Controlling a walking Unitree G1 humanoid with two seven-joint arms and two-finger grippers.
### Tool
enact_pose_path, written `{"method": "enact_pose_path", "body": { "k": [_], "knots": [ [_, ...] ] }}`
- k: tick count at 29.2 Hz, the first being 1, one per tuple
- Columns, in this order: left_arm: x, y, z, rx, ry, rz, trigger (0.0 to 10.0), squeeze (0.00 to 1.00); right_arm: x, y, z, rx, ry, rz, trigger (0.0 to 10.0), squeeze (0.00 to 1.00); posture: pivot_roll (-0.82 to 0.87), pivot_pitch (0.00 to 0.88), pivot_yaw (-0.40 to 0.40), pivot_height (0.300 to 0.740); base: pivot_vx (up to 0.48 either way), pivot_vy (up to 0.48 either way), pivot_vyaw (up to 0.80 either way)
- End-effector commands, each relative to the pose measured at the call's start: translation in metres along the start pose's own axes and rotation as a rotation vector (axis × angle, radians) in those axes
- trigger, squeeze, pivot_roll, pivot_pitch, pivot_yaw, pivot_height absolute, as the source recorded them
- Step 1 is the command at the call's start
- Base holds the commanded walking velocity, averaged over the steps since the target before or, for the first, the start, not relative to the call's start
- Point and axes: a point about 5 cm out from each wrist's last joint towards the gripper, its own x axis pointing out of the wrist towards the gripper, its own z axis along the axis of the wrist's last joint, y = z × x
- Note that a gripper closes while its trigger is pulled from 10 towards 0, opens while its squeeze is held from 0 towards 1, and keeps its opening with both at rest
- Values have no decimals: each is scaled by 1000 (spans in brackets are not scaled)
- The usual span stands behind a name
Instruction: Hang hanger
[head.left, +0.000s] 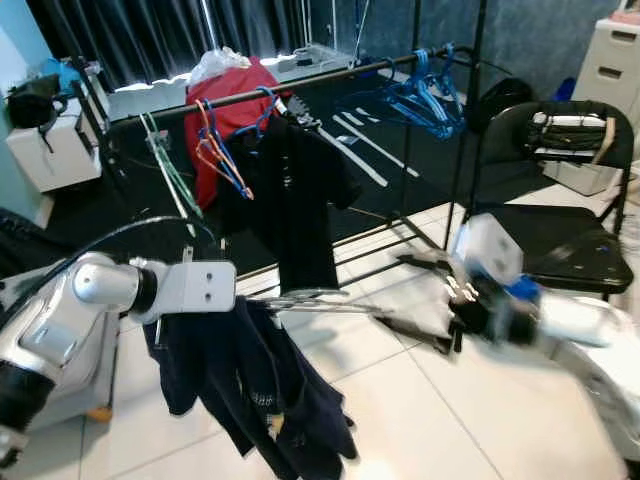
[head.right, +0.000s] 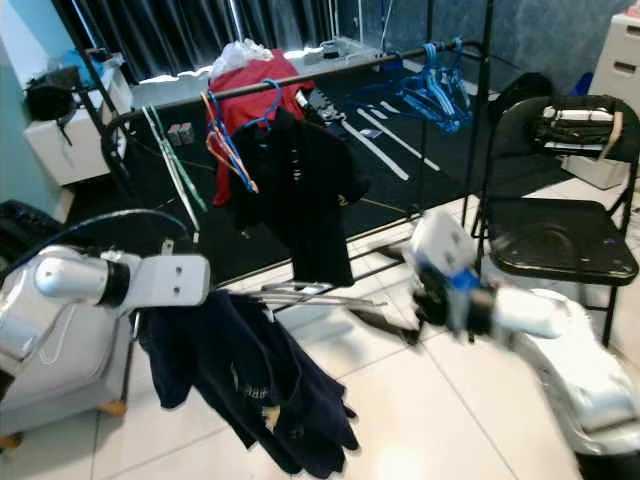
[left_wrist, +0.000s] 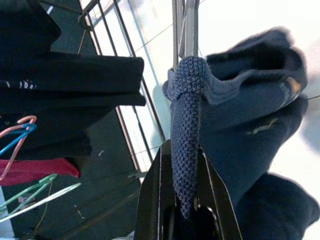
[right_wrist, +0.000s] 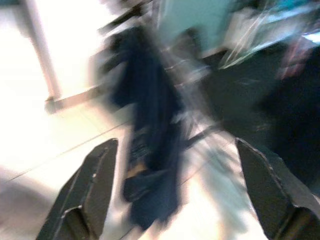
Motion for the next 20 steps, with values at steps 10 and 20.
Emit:
{"method": "enact_pose_path", "body": {
  "k": [10,20],
  "knots": [
    [0,8,11,30,-45,31,10000,0,23,2,0,-55,15,9,10000,0,-122,0,121,740,0,0,0],
    [1,4,17,39,-80,10,10000,0,31,-18,-1,-154,95,-76,10000,0,-112,0,116,740,0,0,0]
  ]
}}
